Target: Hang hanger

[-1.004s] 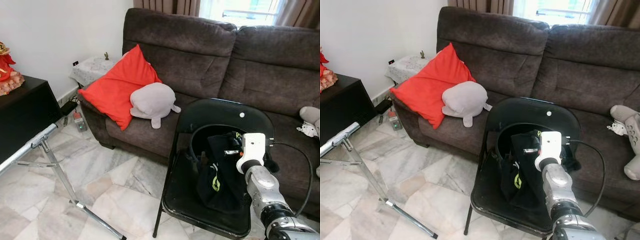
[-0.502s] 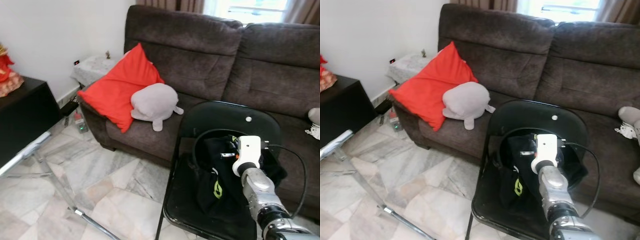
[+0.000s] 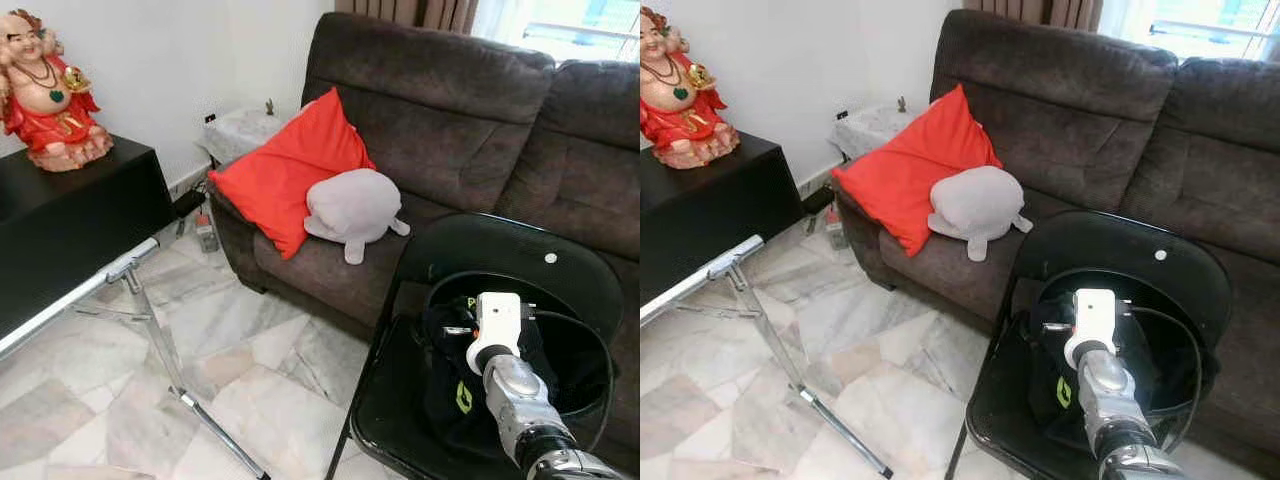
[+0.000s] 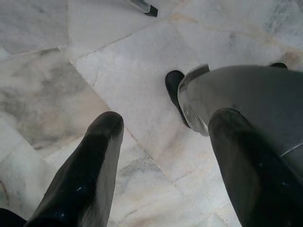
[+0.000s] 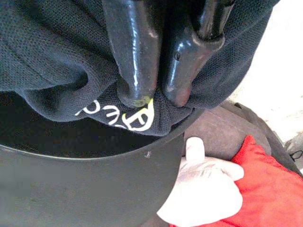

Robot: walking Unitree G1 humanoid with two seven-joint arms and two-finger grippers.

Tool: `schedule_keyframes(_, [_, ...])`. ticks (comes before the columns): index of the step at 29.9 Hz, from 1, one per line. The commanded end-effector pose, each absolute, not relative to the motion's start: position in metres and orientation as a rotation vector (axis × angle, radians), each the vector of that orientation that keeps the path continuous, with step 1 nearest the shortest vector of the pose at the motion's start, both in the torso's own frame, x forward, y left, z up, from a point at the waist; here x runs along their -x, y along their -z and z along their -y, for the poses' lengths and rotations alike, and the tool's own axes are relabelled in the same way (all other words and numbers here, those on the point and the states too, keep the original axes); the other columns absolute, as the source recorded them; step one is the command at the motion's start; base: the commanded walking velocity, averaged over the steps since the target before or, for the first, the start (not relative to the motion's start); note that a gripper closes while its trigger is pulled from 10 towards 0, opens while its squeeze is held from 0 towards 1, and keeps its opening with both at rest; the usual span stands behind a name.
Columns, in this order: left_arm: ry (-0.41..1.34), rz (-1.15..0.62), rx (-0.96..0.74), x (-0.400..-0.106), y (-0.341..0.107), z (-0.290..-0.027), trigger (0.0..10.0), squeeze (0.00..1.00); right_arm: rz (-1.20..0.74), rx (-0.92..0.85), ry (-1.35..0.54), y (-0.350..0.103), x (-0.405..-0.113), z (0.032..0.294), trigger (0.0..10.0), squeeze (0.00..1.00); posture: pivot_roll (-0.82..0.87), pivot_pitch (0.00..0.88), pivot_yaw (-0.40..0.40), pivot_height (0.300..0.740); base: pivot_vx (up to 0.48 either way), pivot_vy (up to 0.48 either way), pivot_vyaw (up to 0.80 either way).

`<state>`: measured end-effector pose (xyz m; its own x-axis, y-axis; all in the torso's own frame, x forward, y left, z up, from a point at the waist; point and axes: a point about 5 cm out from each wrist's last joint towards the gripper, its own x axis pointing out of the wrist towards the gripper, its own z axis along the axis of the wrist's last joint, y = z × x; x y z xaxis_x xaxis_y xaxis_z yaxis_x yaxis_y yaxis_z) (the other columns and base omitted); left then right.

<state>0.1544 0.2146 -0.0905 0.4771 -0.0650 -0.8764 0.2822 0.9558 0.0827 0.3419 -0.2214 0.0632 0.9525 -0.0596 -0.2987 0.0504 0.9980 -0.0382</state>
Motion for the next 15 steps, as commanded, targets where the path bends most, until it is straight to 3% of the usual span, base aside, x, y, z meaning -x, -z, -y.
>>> schedule_keyframes(1, [0.21,-1.078,-0.224,-0.1492,0.0923,-0.2171,10.0,0.0,-0.359,0.036,0.059,-0.0553,-0.3379,0.2211,10.0,0.0,-0.02,0.017,0.015,0.74,0.0,0.0,0.0])
schedule_keyframes(5, [0.21,-1.078,-0.225,-0.1493,0.0922,-0.2172,10.0,0.0,-0.375,0.042,0.069,-0.0528,-0.3363,0.2221,10.0,0.0,-0.02,0.017,0.015,0.74,0.0,0.0,0.0])
schedule_keyframes(6, [0.211,-1.077,-0.226,-0.1493,0.0922,-0.2173,10.0,0.0,-0.379,0.034,0.071,-0.0519,-0.3355,0.2228,10.0,0.2,-0.02,0.017,0.015,0.74,0.0,0.0,0.0])
schedule_keyframes(7, [0.21,-1.077,-0.226,-0.1493,0.0922,-0.2173,10.0,0.0,-0.38,0.031,0.072,-0.0518,-0.3354,0.223,10.0,0.2,-0.02,0.017,0.015,0.74,0.0,0.0,0.0])
schedule_keyframes(8, [0.21,-1.077,-0.226,-0.1493,0.0922,-0.2173,10.0,0.0,-0.378,0.025,0.074,-0.0518,-0.3353,0.2234,10.0,0.81,-0.02,0.017,0.015,0.74,0.0,0.0,0.0])
schedule_keyframes(9, [0.211,-1.077,-0.226,-0.1493,0.0922,-0.2173,10.0,0.0,-0.377,0.017,0.078,-0.0521,-0.3353,0.2244,10.0,1.0,-0.02,0.017,0.015,0.74,0.0,0.0,0.0])
schedule_keyframes(15, [0.214,-1.079,-0.228,-0.1492,0.0922,-0.2174,10.0,0.0,-0.372,0.02,0.09,-0.0554,-0.3372,0.2268,10.0,1.0,-0.02,0.017,0.015,0.74,0.0,0.0,0.0])
